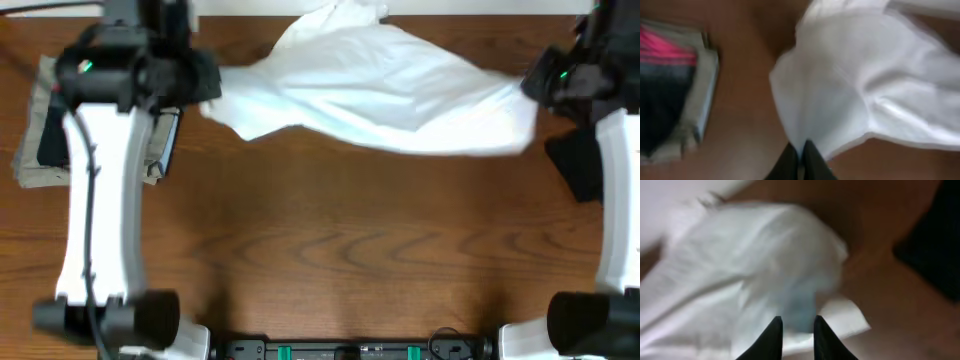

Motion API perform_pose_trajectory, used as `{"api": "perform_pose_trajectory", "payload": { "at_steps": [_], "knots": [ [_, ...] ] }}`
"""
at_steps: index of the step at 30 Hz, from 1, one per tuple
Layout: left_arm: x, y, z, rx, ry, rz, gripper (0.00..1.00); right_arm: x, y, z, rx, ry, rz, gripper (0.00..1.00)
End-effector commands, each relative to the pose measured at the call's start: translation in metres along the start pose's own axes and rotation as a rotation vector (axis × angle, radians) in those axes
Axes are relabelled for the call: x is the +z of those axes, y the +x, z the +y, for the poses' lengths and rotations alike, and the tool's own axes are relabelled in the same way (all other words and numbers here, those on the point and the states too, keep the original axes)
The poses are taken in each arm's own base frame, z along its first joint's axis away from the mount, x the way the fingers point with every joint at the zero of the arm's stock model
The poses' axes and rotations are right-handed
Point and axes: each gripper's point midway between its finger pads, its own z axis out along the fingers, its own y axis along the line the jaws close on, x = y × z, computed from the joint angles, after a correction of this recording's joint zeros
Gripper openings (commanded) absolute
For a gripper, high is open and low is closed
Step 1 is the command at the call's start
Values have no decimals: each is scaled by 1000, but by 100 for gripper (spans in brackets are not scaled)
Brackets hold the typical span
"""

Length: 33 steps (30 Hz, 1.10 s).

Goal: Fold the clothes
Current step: 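Lift the T-shirt with both grippers, shake it, and lay it flat, then pull the lower right corner of the T-shirt rightward with the right gripper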

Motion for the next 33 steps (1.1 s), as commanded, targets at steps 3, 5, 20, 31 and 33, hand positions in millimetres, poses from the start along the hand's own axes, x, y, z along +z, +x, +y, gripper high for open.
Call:
{"api": "perform_pose_trajectory", "payload": {
  "at_steps": [3,5,20,31,33],
  "knots": [
    [28,37,14,-60,-52,219,7,16,29,-16,-3,53,96,34],
    [36,52,17,-73,-65,307,15,18,40,-21,-1,73,136,41],
    [62,70,26,-82,-95,427,98,8,92,9,-167,-117,359,77],
    [68,59,25,-74,-85,376,98,47,186,22,-253,-13,547,1],
    [68,58,25,-74,-85,375,98,59,200,15,-231,9,572,1]
  ]
}}
